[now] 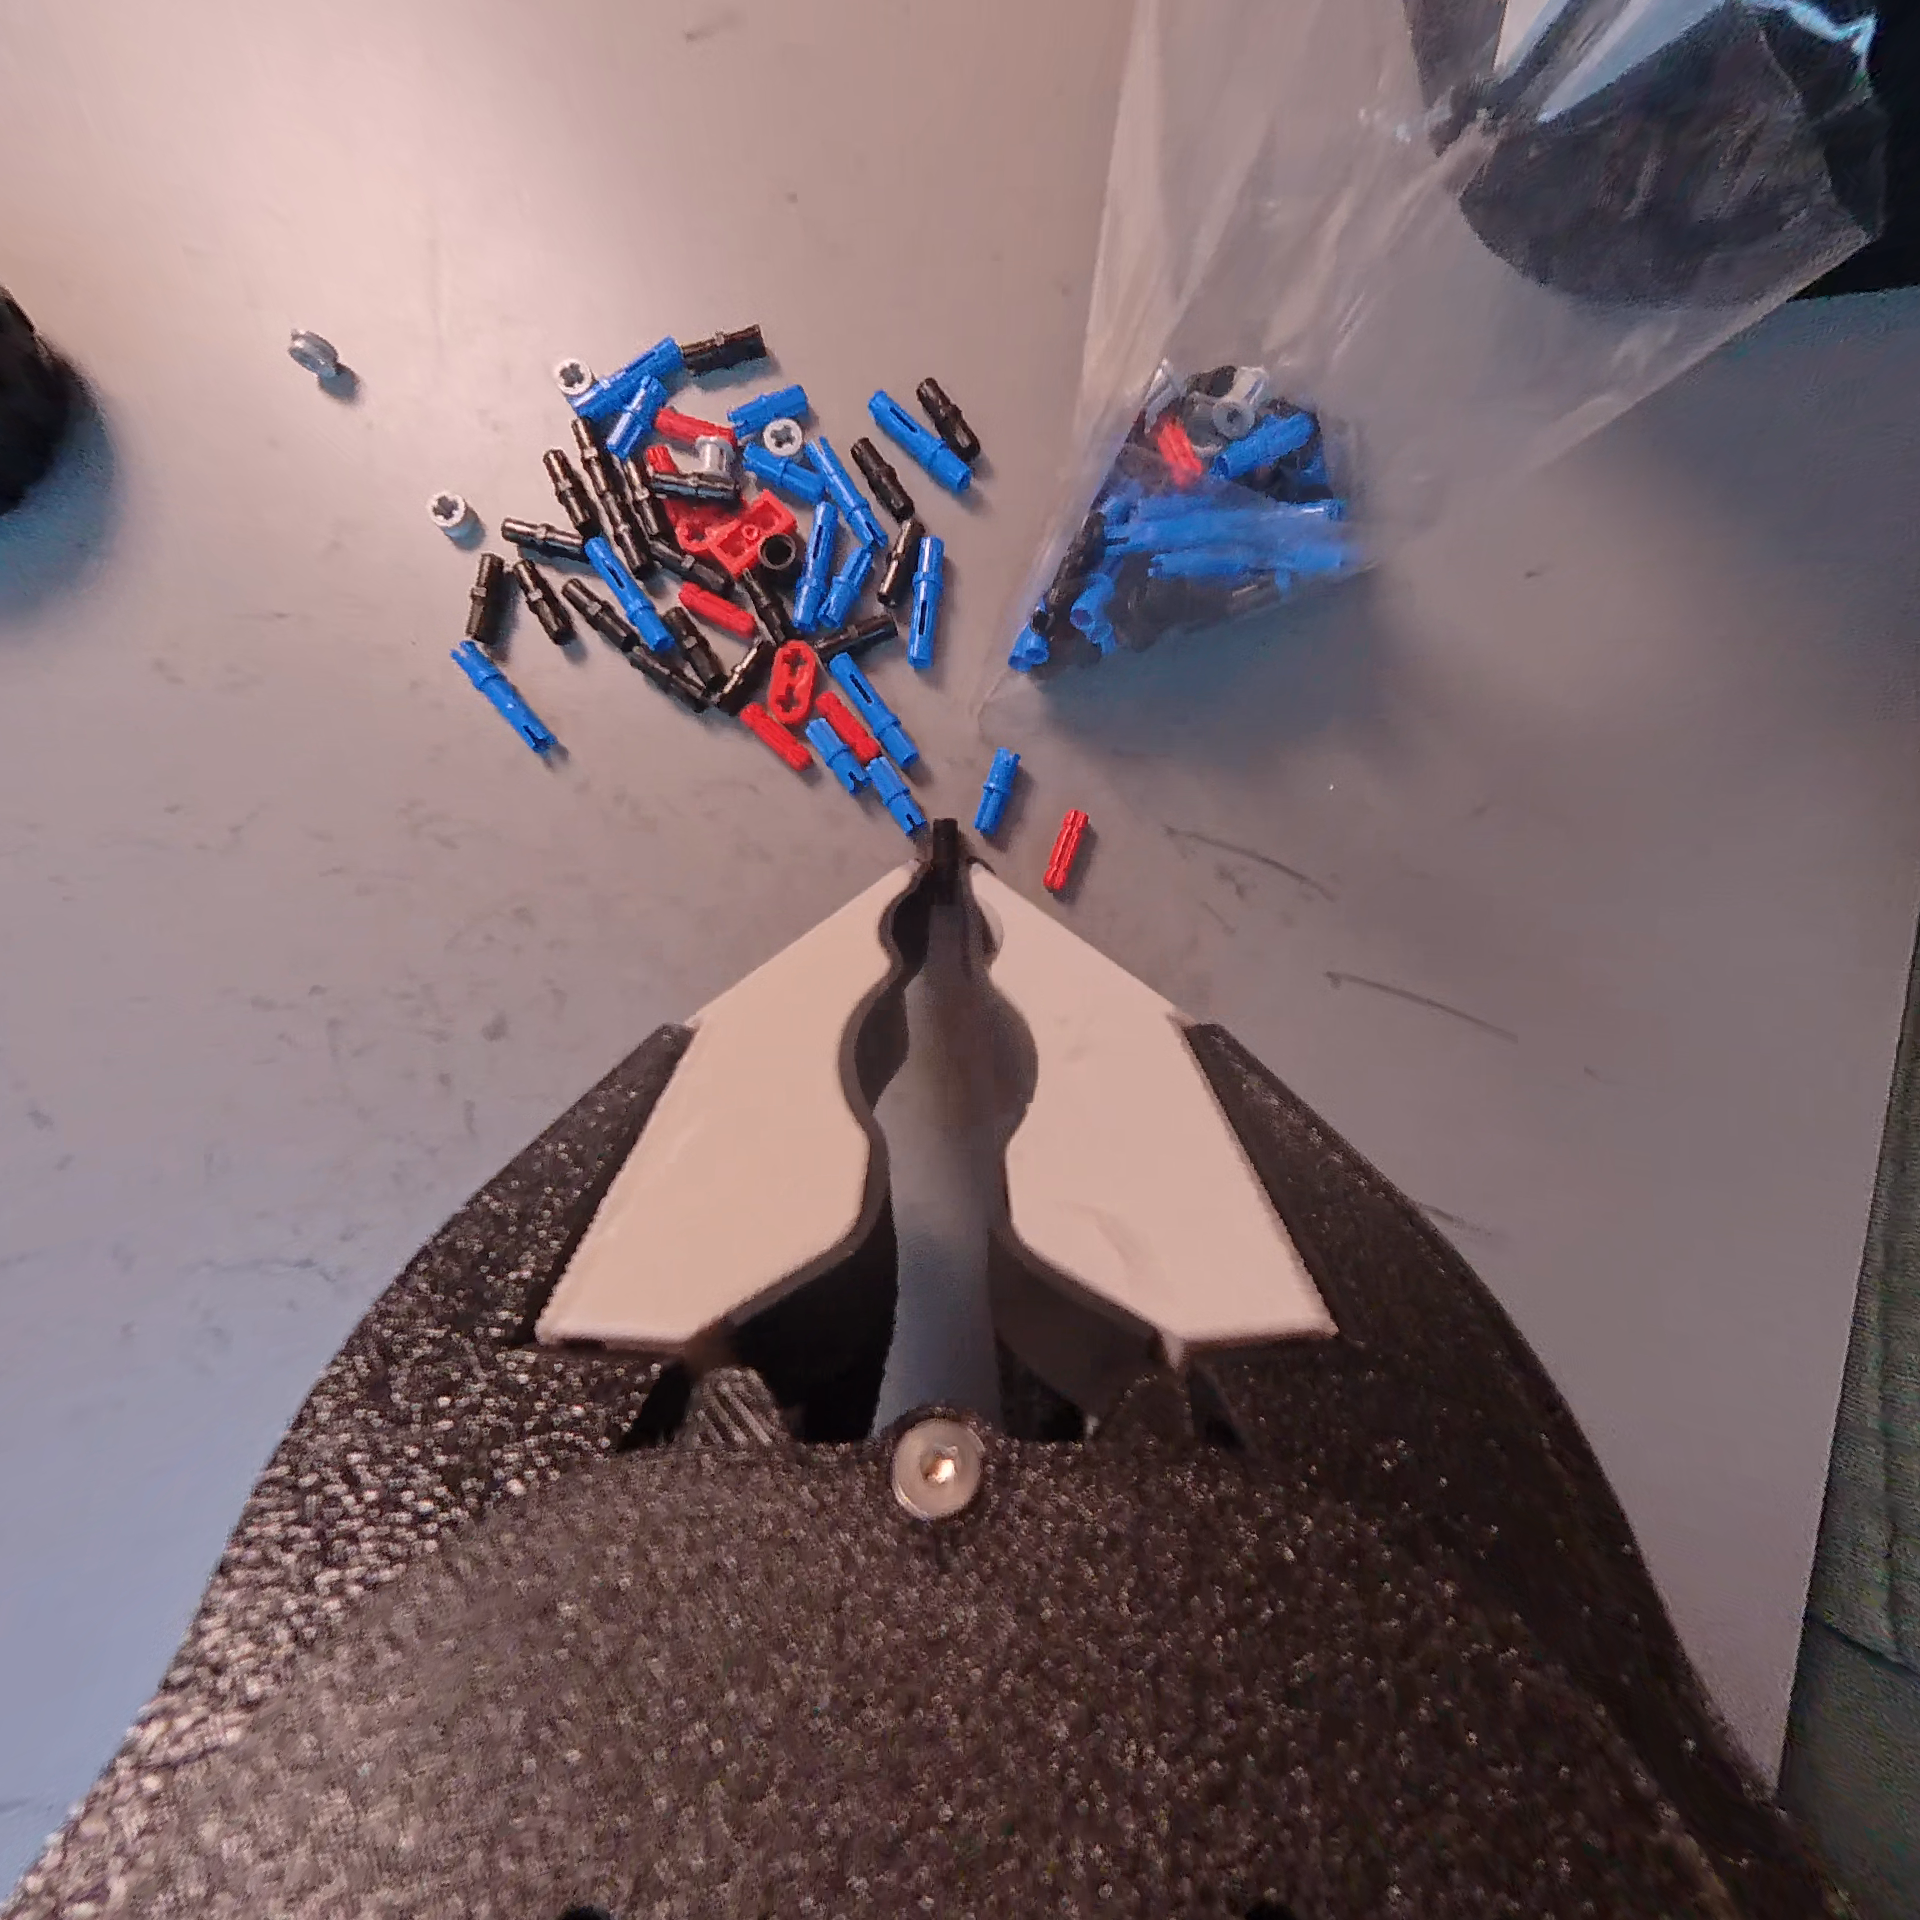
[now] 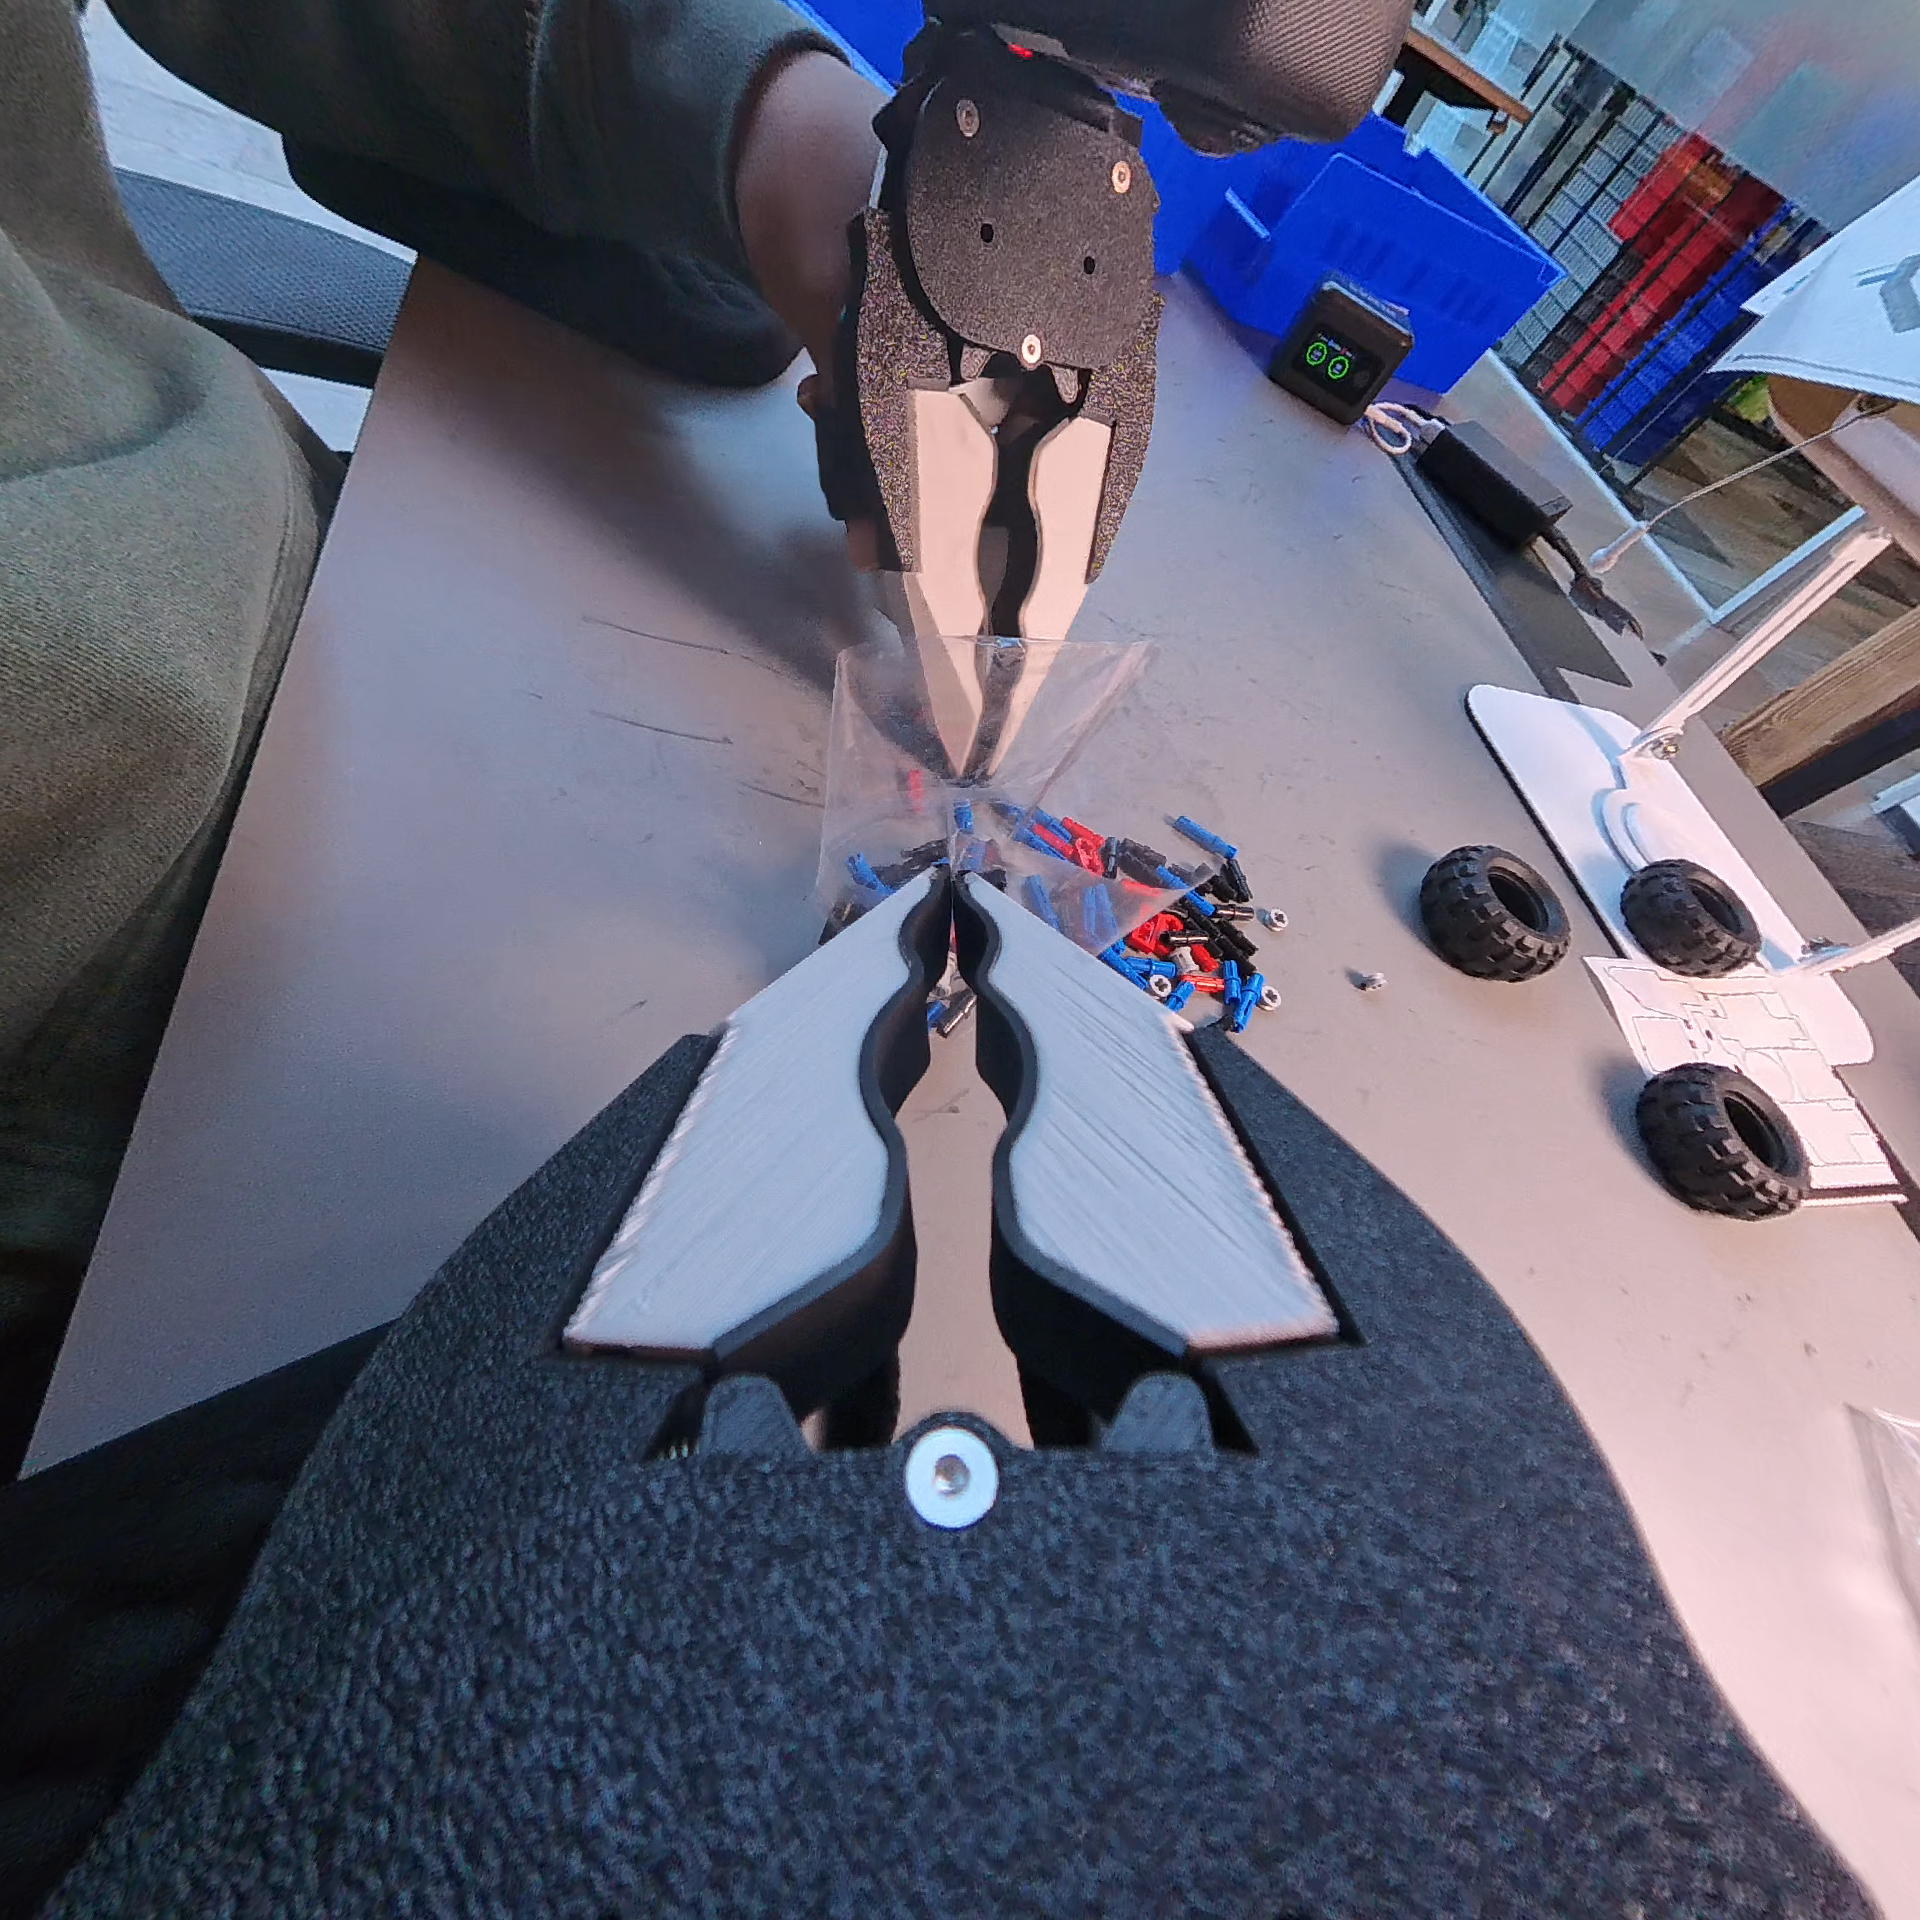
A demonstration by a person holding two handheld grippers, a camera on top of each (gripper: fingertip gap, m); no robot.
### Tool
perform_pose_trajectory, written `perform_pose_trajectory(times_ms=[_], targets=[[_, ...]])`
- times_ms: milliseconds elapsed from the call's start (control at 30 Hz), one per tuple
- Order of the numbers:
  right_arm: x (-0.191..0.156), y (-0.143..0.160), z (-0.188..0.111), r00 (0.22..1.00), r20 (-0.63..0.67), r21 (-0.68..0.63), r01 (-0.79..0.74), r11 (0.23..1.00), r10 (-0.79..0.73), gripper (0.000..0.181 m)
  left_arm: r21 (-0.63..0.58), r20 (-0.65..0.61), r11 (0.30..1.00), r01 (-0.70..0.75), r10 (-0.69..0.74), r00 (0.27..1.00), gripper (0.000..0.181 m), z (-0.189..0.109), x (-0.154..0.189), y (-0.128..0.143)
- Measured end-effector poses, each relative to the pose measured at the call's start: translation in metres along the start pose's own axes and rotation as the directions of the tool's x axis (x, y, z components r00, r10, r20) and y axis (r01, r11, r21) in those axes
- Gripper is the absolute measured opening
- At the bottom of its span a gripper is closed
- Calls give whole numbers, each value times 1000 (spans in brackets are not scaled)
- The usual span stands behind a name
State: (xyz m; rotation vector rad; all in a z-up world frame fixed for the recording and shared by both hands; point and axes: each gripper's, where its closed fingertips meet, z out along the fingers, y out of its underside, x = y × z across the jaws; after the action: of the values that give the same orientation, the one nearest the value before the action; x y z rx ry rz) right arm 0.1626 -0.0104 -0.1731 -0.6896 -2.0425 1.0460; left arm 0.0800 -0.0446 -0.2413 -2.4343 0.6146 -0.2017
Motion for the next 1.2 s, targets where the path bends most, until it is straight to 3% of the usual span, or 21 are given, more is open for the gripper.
perform_pose_trajectory(times_ms=[100, 267, 400, 533, 700, 833, 967, 1133, 1200], targets=[[0, 0, 0, 1000, 1, 0, 0, 1000, 0, 0, 5, 55, 999, -45, 45, 997, 4, -8, -10, -5], [0, 0, 1, 1000, 2, -8, 3, 1000, -3, 0, 229, -4, 960, -158, 163, 987, 4, -64, 10, -88], [0, 0, 1, 1000, -4, -7, 10, 1000, -10, 0, 201, -43, 938, -282, 296, 954, 4, -68, 34, -123], [0, -1, -1, 1000, -7, 2, 13, 1000, -13, 0, 99, -51, 944, -316, 322, 945, 11, -53, 31, -117], [0, -2, -3, 1000, -8, 14, 6, 1000, -6, 0, 214, -84, 955, -208, 230, 970, 15, -66, 25, -108], [-1, -1, -3, 1000, -4, 9, 7, 1000, -7, 0, 158, -136, 982, -105, 127, 983, 15, -45, 19, -56], [0, 0, -1, 1000, -3, 2, 3, 1000, -3, 0, 35, -119, 990, -134, 137, 983, 14, -9, 23, -8], [0, 1, -1, 1000, -5, -4, 2, 1000, -2, 0, -12, -99, 981, -196, 193, 976, 4, 1, 23, -1], [0, 1, -1, 1000, -5, -4, 1, 1000, -1, 0, 21, -62, 974, -227, 228, 972, 3, -6, 20, -15]])
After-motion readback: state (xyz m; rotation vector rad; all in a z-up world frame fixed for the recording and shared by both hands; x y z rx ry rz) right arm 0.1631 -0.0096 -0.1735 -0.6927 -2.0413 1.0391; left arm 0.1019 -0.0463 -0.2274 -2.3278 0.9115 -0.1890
